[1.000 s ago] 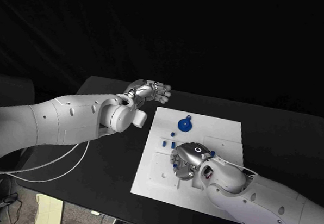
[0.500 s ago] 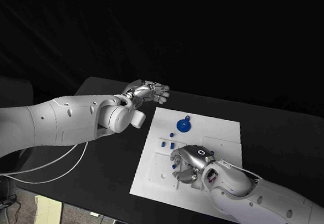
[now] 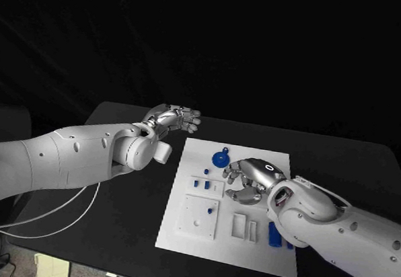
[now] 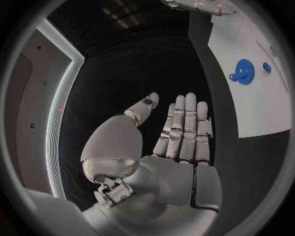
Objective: Assemble the parts on the task board
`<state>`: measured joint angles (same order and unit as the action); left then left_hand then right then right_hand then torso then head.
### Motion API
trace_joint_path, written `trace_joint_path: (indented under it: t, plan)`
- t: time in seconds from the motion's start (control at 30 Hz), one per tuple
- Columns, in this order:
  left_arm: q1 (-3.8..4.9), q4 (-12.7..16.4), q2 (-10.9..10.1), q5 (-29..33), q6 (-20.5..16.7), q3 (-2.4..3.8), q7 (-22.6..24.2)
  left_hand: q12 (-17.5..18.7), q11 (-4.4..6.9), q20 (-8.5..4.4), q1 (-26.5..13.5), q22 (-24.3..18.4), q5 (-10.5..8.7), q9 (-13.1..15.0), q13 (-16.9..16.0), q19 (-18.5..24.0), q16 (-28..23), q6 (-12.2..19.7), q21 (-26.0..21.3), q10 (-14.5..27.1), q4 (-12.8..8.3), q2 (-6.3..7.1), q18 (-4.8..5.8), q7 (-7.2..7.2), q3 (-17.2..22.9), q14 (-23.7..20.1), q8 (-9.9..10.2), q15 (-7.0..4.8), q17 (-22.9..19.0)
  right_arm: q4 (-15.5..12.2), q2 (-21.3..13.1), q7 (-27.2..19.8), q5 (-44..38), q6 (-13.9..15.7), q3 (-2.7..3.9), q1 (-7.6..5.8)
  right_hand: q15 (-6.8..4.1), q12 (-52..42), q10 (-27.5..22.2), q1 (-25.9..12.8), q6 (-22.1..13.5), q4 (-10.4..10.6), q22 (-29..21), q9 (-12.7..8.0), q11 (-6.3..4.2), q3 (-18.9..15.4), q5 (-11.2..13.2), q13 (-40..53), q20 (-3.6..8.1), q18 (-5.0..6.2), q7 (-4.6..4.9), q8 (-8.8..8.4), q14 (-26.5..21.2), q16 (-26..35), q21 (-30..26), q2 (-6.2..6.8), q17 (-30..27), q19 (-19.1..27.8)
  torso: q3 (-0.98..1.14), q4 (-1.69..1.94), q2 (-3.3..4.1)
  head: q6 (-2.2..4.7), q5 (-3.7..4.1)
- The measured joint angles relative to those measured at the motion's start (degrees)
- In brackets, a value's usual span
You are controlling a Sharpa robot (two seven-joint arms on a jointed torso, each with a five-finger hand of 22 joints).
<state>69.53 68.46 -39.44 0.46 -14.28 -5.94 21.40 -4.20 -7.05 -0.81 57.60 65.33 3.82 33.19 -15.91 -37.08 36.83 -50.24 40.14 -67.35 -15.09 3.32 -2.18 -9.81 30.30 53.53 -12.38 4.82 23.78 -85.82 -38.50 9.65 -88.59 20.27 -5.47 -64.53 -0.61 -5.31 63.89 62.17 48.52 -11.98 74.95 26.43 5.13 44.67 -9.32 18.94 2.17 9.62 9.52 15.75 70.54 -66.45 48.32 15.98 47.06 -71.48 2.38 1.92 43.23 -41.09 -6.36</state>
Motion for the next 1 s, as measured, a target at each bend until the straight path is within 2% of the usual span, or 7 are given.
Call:
trace_joint_path:
  t: [0.1, 0.23, 0.33, 0.4, 0.47, 0.73, 1.0]
  plan:
    - [0.00, -0.07, -0.02, 0.00, 0.00, 0.00, 0.01, 0.00, 0.00, 0.00, 0.00, 0.00, 0.00, 0.00, 0.00, 0.00, 0.00, 0.00, 0.00, 0.00, 0.00, 0.00, 0.00, 0.00, 0.00, 0.00, 0.00, 0.00, 0.00, -0.93, -2.33, -0.09, 1.21, -2.11, 0.71, -1.77, 0.31, 0.00, 0.00, 0.00, 0.00, -0.09, 0.00, -0.11, 0.00, -0.90, 0.00, -0.48, 0.01, -0.03, 0.00, 0.00, 0.31, -0.51, 0.00, 0.00, 0.00, -0.01, 0.00, -0.04, -0.03, 0.23, 0.24]
    - [0.01, -0.12, 0.04, 0.00, 0.00, 0.00, 0.02, 0.00, 0.00, 0.00, 0.00, 0.00, 0.00, 0.00, 0.00, 0.00, 0.00, 0.00, 0.00, 0.00, 0.00, 0.00, 0.00, 0.00, 0.00, 0.00, 0.00, 0.00, 0.05, -0.84, -4.58, 0.01, 1.49, -5.02, 0.76, -3.39, 0.41, 0.70, -0.41, -0.04, -0.11, 0.02, -0.01, -0.28, 0.40, -2.20, 0.56, -1.29, 0.20, -0.08, 0.11, 0.00, 0.61, -0.77, 0.01, 0.03, 0.00, -0.62, 0.00, -0.04, -0.04, 0.56, 0.41]
    - [0.00, -0.16, 0.07, 0.00, 0.00, 0.00, 0.03, 0.00, 0.00, 0.00, 0.00, -0.01, 0.00, 0.00, 0.00, 0.00, 0.00, 0.00, 0.00, 0.00, 0.00, 0.00, 0.00, 0.00, 0.00, 0.16, 0.00, 0.16, 0.05, -0.55, -5.88, 0.27, 1.25, -7.21, 0.73, -4.00, 0.62, 1.40, -1.07, -0.71, -0.49, -0.18, -0.01, -0.43, -0.20, -3.50, 1.96, -2.07, 0.21, -0.12, -0.23, 0.00, 0.78, -0.77, -0.24, 0.71, -0.06, -0.61, 0.00, -0.03, -0.04, 0.75, 0.51]
    - [0.00, -0.16, 0.07, 0.00, 0.00, 0.00, 0.03, 0.00, 0.00, 0.00, 0.00, -0.01, 0.00, -0.05, 0.00, 0.00, 0.00, 0.00, 0.00, 0.00, 0.00, 0.00, 0.00, 0.00, 0.00, 0.17, 0.00, 0.16, 0.06, 0.09, -6.23, 0.57, 0.87, -8.66, 0.73, -4.10, 0.98, 1.57, -4.56, -1.38, -1.61, -0.45, -0.01, -0.62, 1.98, -4.72, 3.30, -2.84, 0.21, -0.12, -0.98, -0.27, 0.42, -0.77, -0.80, 0.97, -0.12, -0.61, 0.01, -0.01, -0.03, 0.83, 0.60]
    - [0.00, -0.17, 0.04, 0.00, 0.00, 0.00, 0.03, 0.00, 0.00, 0.00, 0.00, -0.01, 0.00, -0.05, -0.01, 0.00, 0.00, 0.00, 0.00, 0.00, 0.00, 0.00, 0.00, 0.00, 0.00, 0.17, 0.00, 0.17, 0.10, 0.61, -6.22, 0.85, 0.33, -9.73, 0.66, -4.10, 1.42, 1.57, -5.95, -1.62, -2.35, -0.74, -0.01, -0.72, 2.65, -5.62, 4.86, -3.62, 0.21, -0.11, -1.83, -0.47, -0.02, -0.77, -1.23, 0.82, -0.20, -0.61, 0.02, -0.01, -0.02, 0.88, 0.68]
    - [0.00, -0.21, 0.02, 0.00, 0.01, 0.00, 0.04, 0.00, 0.00, 0.00, 0.00, 0.04, 0.00, -0.04, -0.01, 0.00, -0.23, 0.00, 0.00, 0.00, 0.00, 0.00, 0.01, 0.00, 0.00, 0.17, 0.00, 0.17, 0.11, 1.99, -5.03, 1.91, -2.68, -12.98, -1.09, -3.93, 1.63, 1.17, -6.36, -1.90, -2.92, -0.58, -0.02, -0.72, 2.66, -6.41, 6.22, -4.63, 0.21, -0.12, -2.47, -0.47, -0.23, -0.77, -1.52, 1.13, -0.28, -0.61, 0.07, 0.04, 0.05, 1.09, 1.08]
    - [0.00, -0.21, -0.01, 0.00, 0.01, 0.00, 0.04, 0.00, 0.00, 0.00, 0.00, 0.04, 0.00, -0.04, -0.01, 0.00, -0.23, 0.00, 0.00, 0.00, 0.00, 0.00, 0.01, 0.00, 0.00, 0.17, 0.00, 0.17, 0.15, 2.82, -4.27, 2.58, -4.65, -14.44, -1.47, -3.81, 1.63, 0.04, -5.88, -1.75, -2.98, -0.46, -0.03, -0.52, 2.24, -5.60, 6.22, -4.98, 0.21, -0.11, -2.83, -0.13, -0.24, -0.77, -1.98, 0.98, -0.43, -0.60, 0.07, 0.09, 0.08, 1.14, 1.29]
